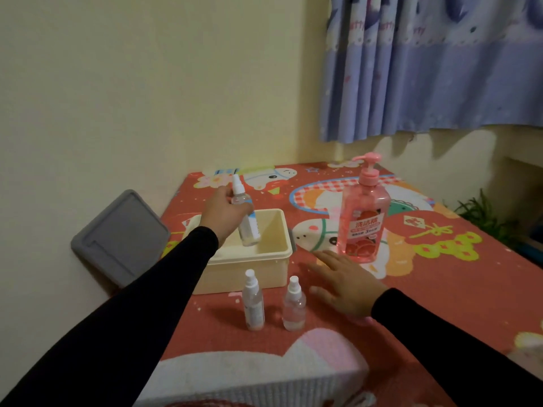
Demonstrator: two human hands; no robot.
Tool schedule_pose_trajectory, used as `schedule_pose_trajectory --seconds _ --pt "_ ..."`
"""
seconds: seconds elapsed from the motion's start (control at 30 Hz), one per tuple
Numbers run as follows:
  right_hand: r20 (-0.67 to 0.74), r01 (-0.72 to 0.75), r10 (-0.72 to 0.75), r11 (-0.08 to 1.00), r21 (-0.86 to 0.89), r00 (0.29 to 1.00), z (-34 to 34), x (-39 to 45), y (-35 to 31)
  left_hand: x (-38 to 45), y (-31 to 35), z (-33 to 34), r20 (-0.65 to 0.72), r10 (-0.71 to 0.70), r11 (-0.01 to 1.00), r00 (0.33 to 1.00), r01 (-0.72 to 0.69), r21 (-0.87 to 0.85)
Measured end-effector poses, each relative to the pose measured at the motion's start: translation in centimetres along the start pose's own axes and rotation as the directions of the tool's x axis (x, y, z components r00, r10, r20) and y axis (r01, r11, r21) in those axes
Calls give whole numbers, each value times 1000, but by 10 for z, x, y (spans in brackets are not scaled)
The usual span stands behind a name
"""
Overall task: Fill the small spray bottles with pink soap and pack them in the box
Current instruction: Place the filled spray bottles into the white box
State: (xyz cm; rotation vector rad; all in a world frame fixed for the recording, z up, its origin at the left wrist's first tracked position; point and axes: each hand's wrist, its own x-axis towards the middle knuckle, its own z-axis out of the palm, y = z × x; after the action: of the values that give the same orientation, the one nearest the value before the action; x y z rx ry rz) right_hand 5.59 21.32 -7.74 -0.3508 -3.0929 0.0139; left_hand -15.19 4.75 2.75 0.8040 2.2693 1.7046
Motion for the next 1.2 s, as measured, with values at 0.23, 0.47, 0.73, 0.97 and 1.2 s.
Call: schedule_pose_trajectory --seconds 0.23,0.47,0.73,0.97,1.2 --pt "38 10 -12 998 62 999 14 0 8 20 -15 16 21 -123 992 992 122 34" --pt "69 -7 1 996 90 998 29 2 13 34 -20 28 72 -171 977 983 160 141" --pt "42 -9 4 994 105 999 36 1 14 41 -27 38 185 -273 952 944 237 194" --pt "43 -16 11 993 118 999 35 0 13 44 -25 49 270 -379 914 885 313 259" --pt "42 -16 11 992 124 999 36 0 14 49 -27 51 296 -450 885 842 375 278"
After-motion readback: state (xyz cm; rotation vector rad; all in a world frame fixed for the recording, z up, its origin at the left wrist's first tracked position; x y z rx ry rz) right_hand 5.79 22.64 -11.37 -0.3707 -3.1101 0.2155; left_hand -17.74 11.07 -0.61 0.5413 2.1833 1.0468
